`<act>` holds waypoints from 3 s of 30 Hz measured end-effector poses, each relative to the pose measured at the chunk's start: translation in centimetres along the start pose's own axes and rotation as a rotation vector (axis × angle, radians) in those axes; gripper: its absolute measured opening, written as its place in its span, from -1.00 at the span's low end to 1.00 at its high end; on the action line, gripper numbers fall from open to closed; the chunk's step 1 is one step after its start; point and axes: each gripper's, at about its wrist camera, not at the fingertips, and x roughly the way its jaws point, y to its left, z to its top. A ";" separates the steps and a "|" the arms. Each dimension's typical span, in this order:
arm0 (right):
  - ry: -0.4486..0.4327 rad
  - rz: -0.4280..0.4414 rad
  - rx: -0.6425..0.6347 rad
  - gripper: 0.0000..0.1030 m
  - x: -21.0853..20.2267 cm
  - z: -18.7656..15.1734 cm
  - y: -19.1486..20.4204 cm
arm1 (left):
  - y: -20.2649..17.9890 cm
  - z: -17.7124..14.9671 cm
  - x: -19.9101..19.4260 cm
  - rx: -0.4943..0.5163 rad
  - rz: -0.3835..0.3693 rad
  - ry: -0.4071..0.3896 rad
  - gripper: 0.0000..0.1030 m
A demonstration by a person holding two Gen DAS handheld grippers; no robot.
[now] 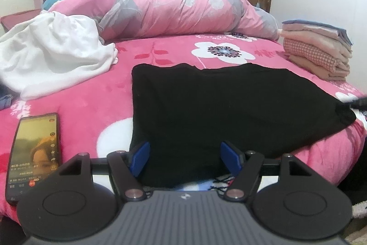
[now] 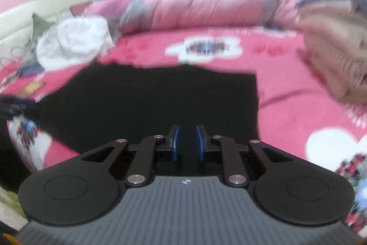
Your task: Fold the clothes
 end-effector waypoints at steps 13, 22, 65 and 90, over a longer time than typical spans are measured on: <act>-0.037 0.160 -0.069 -0.67 -0.7 3.0 7.7 | 1.9 0.2 -1.8 -0.049 0.127 -0.021 0.37; 0.140 0.403 -0.423 -0.68 3.9 0.1 21.3 | 2.6 -1.7 -1.8 -0.054 0.160 0.036 0.37; 0.016 0.674 -0.567 -0.73 10.9 1.7 35.6 | 7.5 -1.9 -8.1 -0.159 0.174 -0.181 0.38; 0.161 0.370 -0.378 -0.76 23.1 10.6 27.5 | 2.0 -2.8 -0.1 -0.009 -0.027 -0.033 -0.27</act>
